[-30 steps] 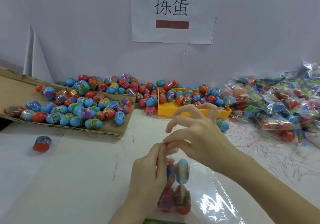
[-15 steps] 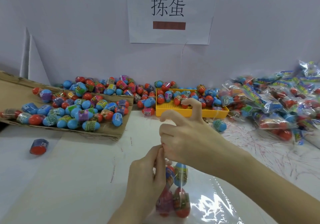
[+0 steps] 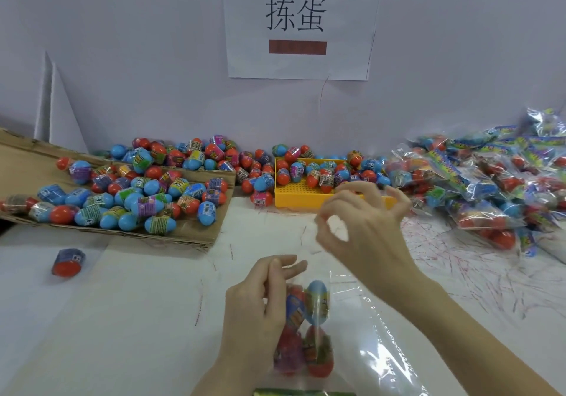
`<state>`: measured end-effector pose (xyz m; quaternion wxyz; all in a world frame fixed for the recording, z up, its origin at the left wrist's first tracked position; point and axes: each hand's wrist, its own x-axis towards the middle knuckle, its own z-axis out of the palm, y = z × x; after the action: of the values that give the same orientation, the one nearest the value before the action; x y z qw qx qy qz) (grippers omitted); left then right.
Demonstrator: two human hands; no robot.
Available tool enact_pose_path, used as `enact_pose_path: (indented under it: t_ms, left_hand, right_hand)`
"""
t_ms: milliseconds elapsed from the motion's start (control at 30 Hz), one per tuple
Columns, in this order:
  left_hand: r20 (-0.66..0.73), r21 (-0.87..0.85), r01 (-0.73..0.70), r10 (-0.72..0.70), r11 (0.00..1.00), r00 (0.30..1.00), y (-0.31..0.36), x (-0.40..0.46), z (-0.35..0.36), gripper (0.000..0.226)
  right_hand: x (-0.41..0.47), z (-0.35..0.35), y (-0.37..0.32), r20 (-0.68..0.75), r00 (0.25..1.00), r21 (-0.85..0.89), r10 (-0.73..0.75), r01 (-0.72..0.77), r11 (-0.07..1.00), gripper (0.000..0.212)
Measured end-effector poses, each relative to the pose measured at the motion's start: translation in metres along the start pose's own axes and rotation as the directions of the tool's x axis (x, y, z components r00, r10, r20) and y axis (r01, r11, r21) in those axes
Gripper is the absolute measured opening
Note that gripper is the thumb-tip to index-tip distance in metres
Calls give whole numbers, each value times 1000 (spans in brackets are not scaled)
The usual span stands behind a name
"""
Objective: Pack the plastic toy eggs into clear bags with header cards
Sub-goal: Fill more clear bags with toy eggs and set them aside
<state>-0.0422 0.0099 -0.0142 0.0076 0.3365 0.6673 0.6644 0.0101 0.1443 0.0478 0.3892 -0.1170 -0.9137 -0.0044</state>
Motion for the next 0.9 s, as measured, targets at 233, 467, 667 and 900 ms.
enact_pose_path:
  t_ms: [233, 467, 667, 900]
  left_hand:
    - [-40, -70, 86, -89, 994, 995, 3, 3, 2, 27]
    - [-35, -135, 165, -171, 977, 985, 2, 7, -1, 30]
    - [-13, -182, 234, -241, 955, 970, 0, 10, -5, 33]
    - [42, -234, 305, -304, 923, 952, -1, 13, -8, 34]
  right_hand:
    - [-4, -19, 119, 140, 710, -113, 690, -681, 723, 19]
    - [21, -57, 148, 726, 590, -115, 353, -402, 908, 73]
    - [15, -59, 126, 662, 553, 125, 506, -747, 653, 84]
    - [2, -37, 111, 116, 890, 47, 442, -449, 892, 67]
